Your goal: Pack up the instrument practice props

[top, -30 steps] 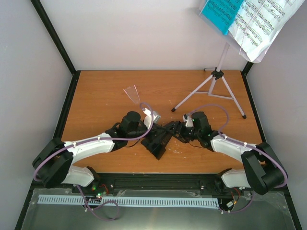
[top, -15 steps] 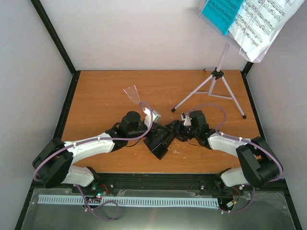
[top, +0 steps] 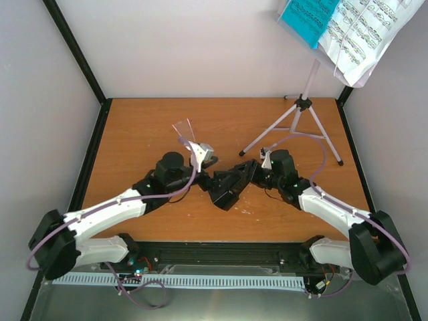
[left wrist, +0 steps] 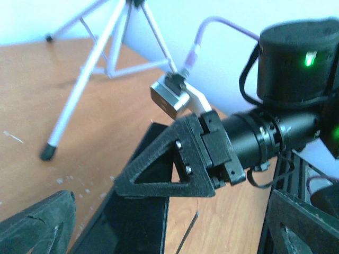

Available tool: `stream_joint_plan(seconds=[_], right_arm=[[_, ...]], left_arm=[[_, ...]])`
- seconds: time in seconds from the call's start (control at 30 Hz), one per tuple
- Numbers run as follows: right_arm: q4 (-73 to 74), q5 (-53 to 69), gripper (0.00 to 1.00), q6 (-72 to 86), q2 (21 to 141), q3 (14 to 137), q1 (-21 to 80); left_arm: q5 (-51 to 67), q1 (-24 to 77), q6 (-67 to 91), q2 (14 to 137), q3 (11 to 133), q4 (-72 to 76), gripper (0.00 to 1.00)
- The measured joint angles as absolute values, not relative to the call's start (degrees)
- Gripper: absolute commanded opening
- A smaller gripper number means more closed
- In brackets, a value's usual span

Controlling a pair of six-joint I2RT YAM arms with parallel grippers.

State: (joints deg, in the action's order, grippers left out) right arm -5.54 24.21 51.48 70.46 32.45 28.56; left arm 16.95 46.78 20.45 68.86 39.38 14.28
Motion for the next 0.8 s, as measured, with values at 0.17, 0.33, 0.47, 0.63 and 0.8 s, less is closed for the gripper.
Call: stream_joint_plan(seconds=[0.17, 0.33, 0.47, 0.63, 0.8], right_arm=[[0.36, 15.7, 0.51, 44.07, 65.65, 35.59, 30.61], [8.23, 0.64, 0.5, 36.1, 64.47, 42.17, 39.46], [12.32, -12.27, 0.5, 32.73, 65.67, 46.46, 48.25], [14.96, -26.57, 0.5, 31.55, 70.32, 49.67, 56.14], [16.86, -34.85, 0.5, 31.51, 74.15, 50.65, 59.83]], left_arm=[[12.62, 45.47, 18.04, 61.39, 46.39, 6.55, 0.99], [10.57, 38.17, 16.08, 58.92, 57.34, -3.55, 0.99], [13.19, 26.48, 16.29, 59.09, 59.57, -9.17, 1.0], [12.29, 20.25, 15.38, 61.19, 59.37, -14.66, 0.99], [6.92, 20.25, 10.81, 59.55, 57.69, -14.31, 0.99]])
